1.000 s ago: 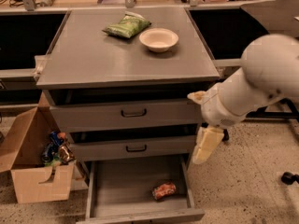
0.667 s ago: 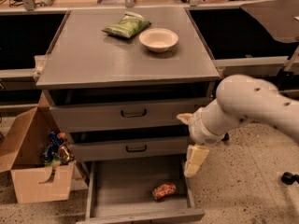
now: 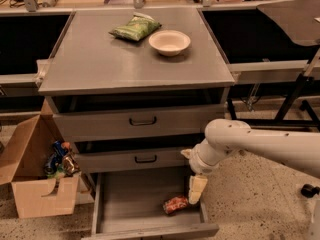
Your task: Pick coke can from bottom drawer and place on counter
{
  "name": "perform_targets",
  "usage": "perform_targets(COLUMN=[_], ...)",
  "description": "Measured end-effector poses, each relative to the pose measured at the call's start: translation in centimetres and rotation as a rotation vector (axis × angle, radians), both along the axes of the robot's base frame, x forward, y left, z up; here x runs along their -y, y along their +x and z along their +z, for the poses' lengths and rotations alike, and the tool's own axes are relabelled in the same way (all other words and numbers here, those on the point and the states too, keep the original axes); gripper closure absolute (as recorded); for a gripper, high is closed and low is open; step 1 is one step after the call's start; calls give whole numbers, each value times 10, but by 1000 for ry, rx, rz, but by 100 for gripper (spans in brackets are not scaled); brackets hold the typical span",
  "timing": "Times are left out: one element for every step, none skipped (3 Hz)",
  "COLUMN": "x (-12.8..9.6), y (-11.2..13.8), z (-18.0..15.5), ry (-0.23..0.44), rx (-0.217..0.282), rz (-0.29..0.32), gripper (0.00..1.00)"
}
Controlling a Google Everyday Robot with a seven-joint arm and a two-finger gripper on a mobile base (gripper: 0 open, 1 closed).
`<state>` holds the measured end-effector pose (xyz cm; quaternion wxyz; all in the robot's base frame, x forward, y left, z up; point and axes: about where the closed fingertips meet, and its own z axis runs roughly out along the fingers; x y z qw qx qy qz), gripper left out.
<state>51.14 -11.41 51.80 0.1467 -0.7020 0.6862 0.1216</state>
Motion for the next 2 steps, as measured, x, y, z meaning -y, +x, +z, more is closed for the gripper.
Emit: perform_targets(x=[0,2], y=[0,7], z=[0,-30], ry=[0,0], rx=[0,-4], rz=[0,-20], gripper=[0,0])
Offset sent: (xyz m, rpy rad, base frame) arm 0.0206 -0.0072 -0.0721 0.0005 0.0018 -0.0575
